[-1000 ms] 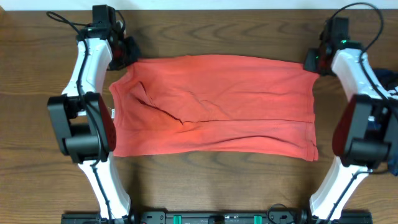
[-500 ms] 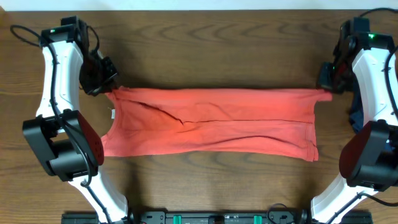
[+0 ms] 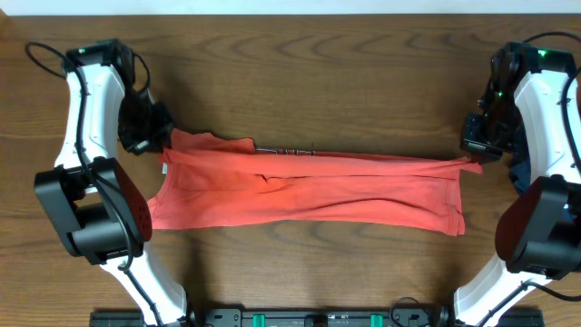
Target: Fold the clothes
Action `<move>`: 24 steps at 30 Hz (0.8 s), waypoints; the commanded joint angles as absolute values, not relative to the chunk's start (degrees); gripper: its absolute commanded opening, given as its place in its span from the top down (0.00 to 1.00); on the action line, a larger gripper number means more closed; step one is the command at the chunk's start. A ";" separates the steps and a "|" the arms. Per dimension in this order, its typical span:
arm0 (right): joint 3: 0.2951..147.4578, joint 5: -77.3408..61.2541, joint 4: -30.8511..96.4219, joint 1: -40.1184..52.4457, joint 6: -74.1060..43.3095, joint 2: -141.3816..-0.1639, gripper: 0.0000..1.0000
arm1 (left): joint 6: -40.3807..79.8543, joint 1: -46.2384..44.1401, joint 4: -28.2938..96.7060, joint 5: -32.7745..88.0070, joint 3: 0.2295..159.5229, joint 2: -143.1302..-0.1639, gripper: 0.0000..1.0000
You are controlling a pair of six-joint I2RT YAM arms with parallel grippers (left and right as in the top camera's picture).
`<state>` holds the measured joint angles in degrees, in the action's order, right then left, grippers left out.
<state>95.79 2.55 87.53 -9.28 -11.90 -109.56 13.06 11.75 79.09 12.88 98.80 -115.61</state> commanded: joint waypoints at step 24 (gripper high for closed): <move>75.88 4.51 80.58 -10.87 -11.07 -108.44 0.64 | 12.12 11.94 74.02 4.89 86.48 -115.61 0.60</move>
<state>76.09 3.25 80.25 -10.37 -11.42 -109.49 12.43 11.79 73.45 5.93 86.63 -115.61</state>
